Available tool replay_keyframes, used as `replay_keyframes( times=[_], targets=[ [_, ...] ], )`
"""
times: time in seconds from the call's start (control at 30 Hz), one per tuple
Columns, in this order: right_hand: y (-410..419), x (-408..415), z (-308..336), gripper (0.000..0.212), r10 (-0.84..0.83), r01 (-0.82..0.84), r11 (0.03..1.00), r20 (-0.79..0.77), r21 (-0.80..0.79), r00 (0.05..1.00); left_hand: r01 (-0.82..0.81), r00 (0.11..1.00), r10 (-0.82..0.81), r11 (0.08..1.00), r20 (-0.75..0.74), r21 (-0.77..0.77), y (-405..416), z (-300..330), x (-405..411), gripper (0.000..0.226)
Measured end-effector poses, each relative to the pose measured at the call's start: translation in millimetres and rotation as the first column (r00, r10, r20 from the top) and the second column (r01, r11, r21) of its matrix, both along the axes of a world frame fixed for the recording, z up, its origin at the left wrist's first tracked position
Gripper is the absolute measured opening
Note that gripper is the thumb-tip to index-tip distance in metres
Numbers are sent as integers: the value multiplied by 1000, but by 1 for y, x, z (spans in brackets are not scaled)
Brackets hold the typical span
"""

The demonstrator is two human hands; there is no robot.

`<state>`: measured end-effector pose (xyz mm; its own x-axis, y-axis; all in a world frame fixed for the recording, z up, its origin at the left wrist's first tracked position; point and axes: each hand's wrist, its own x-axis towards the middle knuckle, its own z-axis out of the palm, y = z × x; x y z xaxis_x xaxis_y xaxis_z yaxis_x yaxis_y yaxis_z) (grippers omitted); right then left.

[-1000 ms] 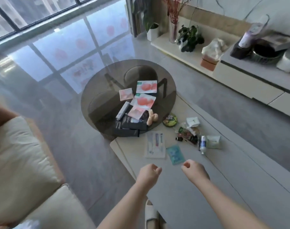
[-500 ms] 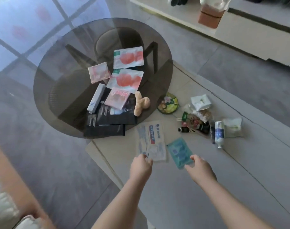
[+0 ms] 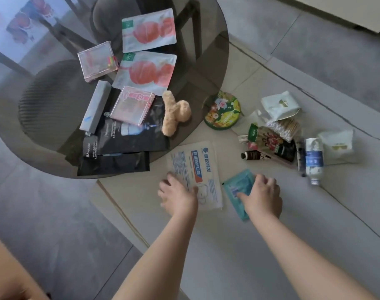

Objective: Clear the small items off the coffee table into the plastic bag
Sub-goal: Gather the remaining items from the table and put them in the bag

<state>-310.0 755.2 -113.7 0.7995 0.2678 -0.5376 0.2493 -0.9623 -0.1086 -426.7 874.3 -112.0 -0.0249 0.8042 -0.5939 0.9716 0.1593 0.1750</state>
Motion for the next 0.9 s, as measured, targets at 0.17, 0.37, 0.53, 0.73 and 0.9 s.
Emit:
replay_keyframes(
  times=[0.17, 0.37, 0.53, 0.73, 0.9],
  targets=[
    [-1, -1, -8, 64, -41, 41, 999, -2, 13, 999, -139, 989, 141, 989, 46, -57, 4, -4, 0, 89],
    [-10, -1, 1, 44, -110, 116, 993, -155, 33, 982, -275, 932, 304, 948, 197, -159, -4, 2, -14, 76],
    [-22, 0, 29, 29, -137, 179, 978, -314, 107, 940, -372, 836, 429, 902, 344, -219, -22, 26, -33, 72],
    [-31, -13, 88, 13, -91, 225, 944, -465, 241, 881, -471, 721, 567, 823, 399, -318, -44, 81, -61, 40],
    [-37, -36, 152, 16, -28, 247, 904, -529, 348, 848, -555, 583, 654, 754, 482, -352, -63, 151, -93, 26]
  ],
)
